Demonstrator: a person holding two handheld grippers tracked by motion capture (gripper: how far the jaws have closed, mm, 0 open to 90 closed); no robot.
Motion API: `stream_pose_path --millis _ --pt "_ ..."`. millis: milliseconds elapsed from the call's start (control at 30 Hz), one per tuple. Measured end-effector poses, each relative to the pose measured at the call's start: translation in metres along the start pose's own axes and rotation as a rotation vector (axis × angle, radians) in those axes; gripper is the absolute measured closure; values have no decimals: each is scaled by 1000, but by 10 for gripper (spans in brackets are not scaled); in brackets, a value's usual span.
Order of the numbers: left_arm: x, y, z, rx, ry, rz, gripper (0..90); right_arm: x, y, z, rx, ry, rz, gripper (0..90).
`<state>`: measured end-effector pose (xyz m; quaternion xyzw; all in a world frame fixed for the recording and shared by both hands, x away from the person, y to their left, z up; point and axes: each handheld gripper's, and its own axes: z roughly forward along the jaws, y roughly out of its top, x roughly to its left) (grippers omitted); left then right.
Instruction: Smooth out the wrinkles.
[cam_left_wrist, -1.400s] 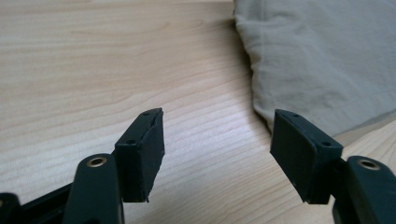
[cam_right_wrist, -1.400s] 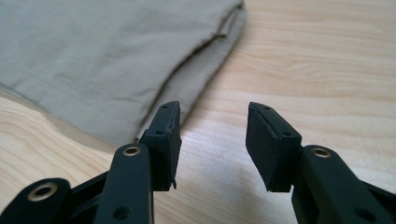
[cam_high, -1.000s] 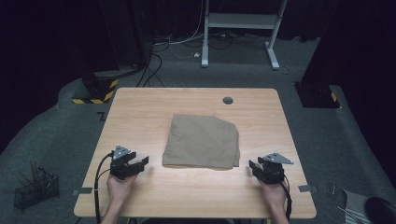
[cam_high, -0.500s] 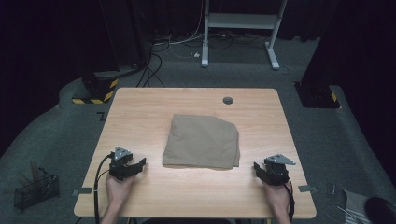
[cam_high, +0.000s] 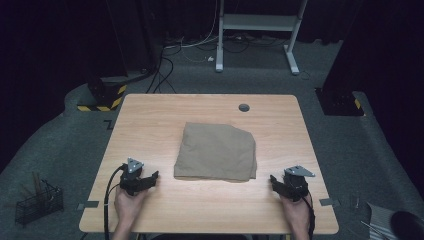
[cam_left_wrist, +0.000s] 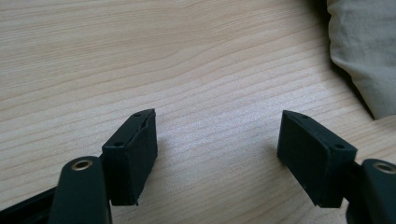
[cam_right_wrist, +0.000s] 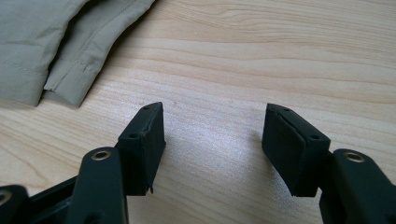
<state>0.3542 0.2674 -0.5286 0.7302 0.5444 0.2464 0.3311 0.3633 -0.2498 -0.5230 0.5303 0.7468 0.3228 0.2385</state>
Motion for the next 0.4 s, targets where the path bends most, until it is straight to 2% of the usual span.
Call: stream_pose_path --millis 400 --pt "-1 0 0 4 0 2 276 -1 0 0 1 -8 1 365"
